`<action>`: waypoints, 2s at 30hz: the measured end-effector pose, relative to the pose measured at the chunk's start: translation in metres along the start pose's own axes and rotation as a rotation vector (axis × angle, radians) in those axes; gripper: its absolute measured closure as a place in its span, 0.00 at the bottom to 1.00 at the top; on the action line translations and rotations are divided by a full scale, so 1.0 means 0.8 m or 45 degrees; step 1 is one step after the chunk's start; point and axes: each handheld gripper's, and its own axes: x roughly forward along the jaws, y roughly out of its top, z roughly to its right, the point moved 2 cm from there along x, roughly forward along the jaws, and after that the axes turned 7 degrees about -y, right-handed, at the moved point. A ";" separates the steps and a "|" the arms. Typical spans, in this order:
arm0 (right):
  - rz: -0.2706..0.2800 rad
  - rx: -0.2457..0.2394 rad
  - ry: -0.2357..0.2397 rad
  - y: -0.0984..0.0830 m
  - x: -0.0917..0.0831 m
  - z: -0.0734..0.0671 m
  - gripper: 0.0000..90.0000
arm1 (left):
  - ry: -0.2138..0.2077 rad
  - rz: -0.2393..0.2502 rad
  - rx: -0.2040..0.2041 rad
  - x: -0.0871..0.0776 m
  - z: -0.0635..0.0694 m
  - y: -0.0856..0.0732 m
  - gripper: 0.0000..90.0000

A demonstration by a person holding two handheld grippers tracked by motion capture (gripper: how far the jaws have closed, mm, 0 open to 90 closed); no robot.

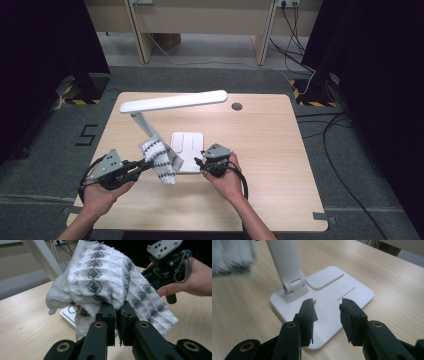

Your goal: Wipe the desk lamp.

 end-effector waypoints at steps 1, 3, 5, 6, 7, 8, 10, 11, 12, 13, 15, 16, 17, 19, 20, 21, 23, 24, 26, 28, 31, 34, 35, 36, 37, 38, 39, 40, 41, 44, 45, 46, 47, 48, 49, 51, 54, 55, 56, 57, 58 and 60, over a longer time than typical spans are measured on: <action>-0.002 0.003 0.001 -0.002 0.004 0.000 0.70 | 0.003 0.004 -0.003 -0.002 -0.001 0.000 0.94; -0.021 -0.003 -0.004 -0.005 0.009 0.000 0.70 | 0.010 0.009 -0.007 -0.007 -0.002 0.001 0.94; -0.031 -0.001 0.000 -0.007 0.014 -0.001 0.70 | 0.018 0.011 -0.004 -0.011 -0.003 0.002 0.94; -0.039 -0.004 0.000 -0.008 0.017 -0.001 0.70 | 0.022 0.017 -0.006 -0.013 -0.004 0.002 0.94; -0.045 -0.001 -0.002 -0.009 0.019 -0.001 0.70 | 0.026 0.021 -0.006 -0.015 -0.005 0.003 0.94; -0.053 0.000 0.000 -0.010 0.022 -0.001 0.70 | 0.031 0.020 -0.006 -0.017 -0.006 0.003 0.94; -0.059 -0.001 -0.001 -0.010 0.027 0.000 0.70 | 0.038 0.032 -0.008 -0.021 -0.007 0.005 0.94; -0.060 -0.004 0.002 -0.009 0.029 -0.001 0.70 | 0.043 0.037 -0.008 -0.023 -0.008 0.006 0.94; -0.059 0.000 0.004 -0.009 0.031 -0.001 0.69 | 0.049 0.041 -0.008 -0.026 -0.009 0.007 0.94; -0.066 0.006 0.007 -0.008 0.033 -0.002 0.69 | 0.054 0.043 -0.006 -0.028 -0.010 0.007 0.94; -0.066 -0.001 0.008 -0.008 0.037 -0.002 0.69 | 0.066 0.053 -0.007 -0.032 -0.012 0.009 0.94; -0.074 0.002 0.008 -0.008 0.039 -0.003 0.69 | 0.070 0.056 -0.011 -0.035 -0.013 0.009 0.94; -0.074 0.001 0.013 -0.007 0.041 -0.003 0.69 | 0.076 0.059 -0.009 -0.037 -0.014 0.010 0.94; -0.079 0.006 0.017 -0.007 0.045 -0.003 0.68 | 0.083 0.063 -0.006 -0.041 -0.016 0.012 0.94; -0.084 0.010 0.017 -0.007 0.046 -0.003 0.68 | 0.089 0.067 -0.006 -0.043 -0.017 0.012 0.94; -0.088 0.023 0.020 -0.008 0.048 -0.004 0.68 | 0.095 0.071 -0.005 -0.046 -0.018 0.013 0.94; -0.092 0.017 0.027 -0.008 0.052 -0.004 0.67 | 0.102 0.075 -0.006 -0.049 -0.019 0.014 0.94; -0.093 0.018 0.029 -0.008 0.053 -0.003 0.67 | 0.107 0.077 -0.005 -0.051 -0.020 0.014 0.94; -0.101 0.023 0.030 -0.009 0.056 -0.003 0.67 | 0.115 0.081 -0.004 -0.055 -0.022 0.015 0.94; -0.106 0.034 0.034 -0.011 0.059 -0.003 0.66 | 0.125 0.088 -0.006 -0.058 -0.024 0.016 0.94; -0.114 0.044 0.032 -0.012 0.062 -0.003 0.67 | 0.138 0.093 -0.006 -0.063 -0.027 0.018 0.94; -0.112 0.040 0.037 -0.012 0.064 -0.004 0.66 | 0.148 0.097 -0.004 -0.066 -0.030 0.020 0.94; -0.114 0.039 0.043 -0.013 0.065 -0.004 0.66 | 0.151 0.100 -0.003 -0.067 -0.030 0.020 0.94; -0.117 0.037 0.039 -0.013 0.066 -0.004 0.66 | 0.154 0.102 -0.004 -0.068 -0.031 0.021 0.94; -0.118 0.038 0.044 -0.014 0.067 -0.004 0.66 | 0.155 0.103 -0.004 -0.069 -0.032 0.022 0.94; -0.121 0.040 0.043 -0.015 0.067 -0.004 0.66 | 0.157 0.106 -0.004 -0.070 -0.033 0.022 0.94; -0.122 0.040 0.044 -0.016 0.068 -0.004 0.66 | 0.159 0.108 -0.003 -0.070 -0.033 0.023 0.94; -0.125 0.045 0.041 -0.016 0.068 -0.003 0.66 | 0.159 0.110 -0.003 -0.071 -0.034 0.025 0.94; -0.123 0.047 0.041 -0.017 0.068 -0.003 0.66 | 0.161 0.114 -0.001 -0.072 -0.035 0.026 0.94; -0.123 0.049 0.045 -0.016 0.069 -0.002 0.66 | 0.163 0.118 0.005 -0.073 -0.037 0.030 0.94; -0.120 0.052 0.047 -0.017 0.069 -0.002 0.66 | 0.165 0.122 0.004 -0.073 -0.037 0.032 0.94; -0.120 0.063 0.047 -0.017 0.069 -0.002 0.66 | 0.165 0.120 0.008 -0.074 -0.038 0.032 0.94; -0.117 0.062 0.047 -0.017 0.070 -0.002 0.66 | 0.165 0.121 0.007 -0.074 -0.038 0.033 0.94; -0.119 0.064 0.048 -0.017 0.070 -0.001 0.66 | 0.167 0.123 0.006 -0.074 -0.039 0.034 0.94; -0.119 0.065 0.048 -0.017 0.070 -0.001 0.66 | 0.168 0.124 0.009 -0.074 -0.039 0.035 0.94; -0.118 0.070 0.051 -0.017 0.070 0.000 0.66 | 0.168 0.128 0.007 -0.074 -0.040 0.036 0.94; -0.115 0.086 0.052 -0.018 0.070 0.000 0.66 | 0.170 0.135 0.006 -0.076 -0.041 0.037 0.94; -0.116 0.089 0.053 -0.018 0.070 0.000 0.66 | 0.172 0.137 0.004 -0.076 -0.042 0.037 0.94; -0.116 0.093 0.055 -0.018 0.070 0.001 0.66 | 0.175 0.141 0.003 -0.077 -0.043 0.038 0.94; -0.118 0.097 0.057 -0.018 0.070 0.001 0.66 | 0.176 0.143 -0.001 -0.078 -0.044 0.038 0.94; -0.124 0.109 0.059 -0.018 0.070 0.001 0.66 | 0.180 0.148 -0.003 -0.078 -0.045 0.039 0.94; -0.120 0.099 0.061 -0.018 0.071 0.002 0.66 | 0.182 0.151 -0.005 -0.079 -0.046 0.040 0.94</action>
